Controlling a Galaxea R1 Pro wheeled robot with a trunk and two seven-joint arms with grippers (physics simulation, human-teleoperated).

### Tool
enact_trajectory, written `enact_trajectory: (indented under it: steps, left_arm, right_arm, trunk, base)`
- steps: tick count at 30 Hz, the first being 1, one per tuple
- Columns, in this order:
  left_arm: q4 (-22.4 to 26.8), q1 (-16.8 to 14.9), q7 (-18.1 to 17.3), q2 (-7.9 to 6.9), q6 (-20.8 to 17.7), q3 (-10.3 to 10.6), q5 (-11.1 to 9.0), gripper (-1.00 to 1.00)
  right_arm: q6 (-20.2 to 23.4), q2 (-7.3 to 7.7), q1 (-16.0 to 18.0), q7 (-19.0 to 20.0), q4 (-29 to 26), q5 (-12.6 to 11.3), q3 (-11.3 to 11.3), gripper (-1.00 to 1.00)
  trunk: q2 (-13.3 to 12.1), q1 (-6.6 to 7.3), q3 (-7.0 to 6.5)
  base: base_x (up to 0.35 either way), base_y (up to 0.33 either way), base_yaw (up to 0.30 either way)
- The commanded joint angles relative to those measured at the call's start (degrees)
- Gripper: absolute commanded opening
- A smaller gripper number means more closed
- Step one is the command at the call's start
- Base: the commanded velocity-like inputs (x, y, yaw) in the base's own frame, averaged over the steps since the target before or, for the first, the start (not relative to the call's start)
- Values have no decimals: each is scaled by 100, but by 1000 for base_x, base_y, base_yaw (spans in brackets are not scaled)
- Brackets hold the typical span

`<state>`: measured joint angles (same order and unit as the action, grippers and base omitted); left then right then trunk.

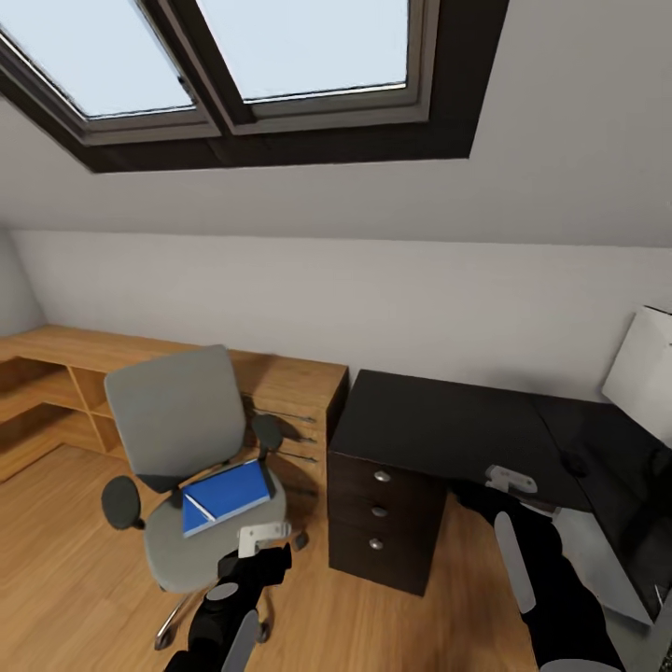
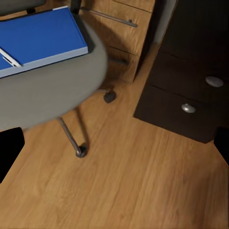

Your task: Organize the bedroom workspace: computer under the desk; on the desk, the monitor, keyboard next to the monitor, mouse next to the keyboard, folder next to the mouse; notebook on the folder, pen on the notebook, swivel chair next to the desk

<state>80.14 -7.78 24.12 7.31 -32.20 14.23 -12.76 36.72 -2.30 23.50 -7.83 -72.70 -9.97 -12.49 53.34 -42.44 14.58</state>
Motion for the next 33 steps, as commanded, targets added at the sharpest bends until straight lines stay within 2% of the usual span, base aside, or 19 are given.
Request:
enact_trajectory:
  steps: [1,11,27,33]
  left_arm:
    - [3,-4,56,0,-14,12,-60,100]
    - [-23,-4,58,-9,-14,163,-60,100]
    - [-25,-4,60,-11,-14,195,-60,100]
    - [-25,-4,59,-11,-14,194,-63,100]
  right_arm:
    - [20,-3,6,-43,-8,-60,-5,100]
    - [20,-2,6,-44,-78,-60,-8,100]
    - [20,17,6,-51,-103,-43,-16,100]
    - [20,19,6,-52,-126,-37,-17,100]
  trunk:
    - [6,-3,8]
    - [6,-3,12]
    - [6,-3,13]
    - [6,-3,13]
  base:
    - [259,0,-266]
    - [303,0,-202]
    - [318,-48,-8]
    - [129,-79,-9]
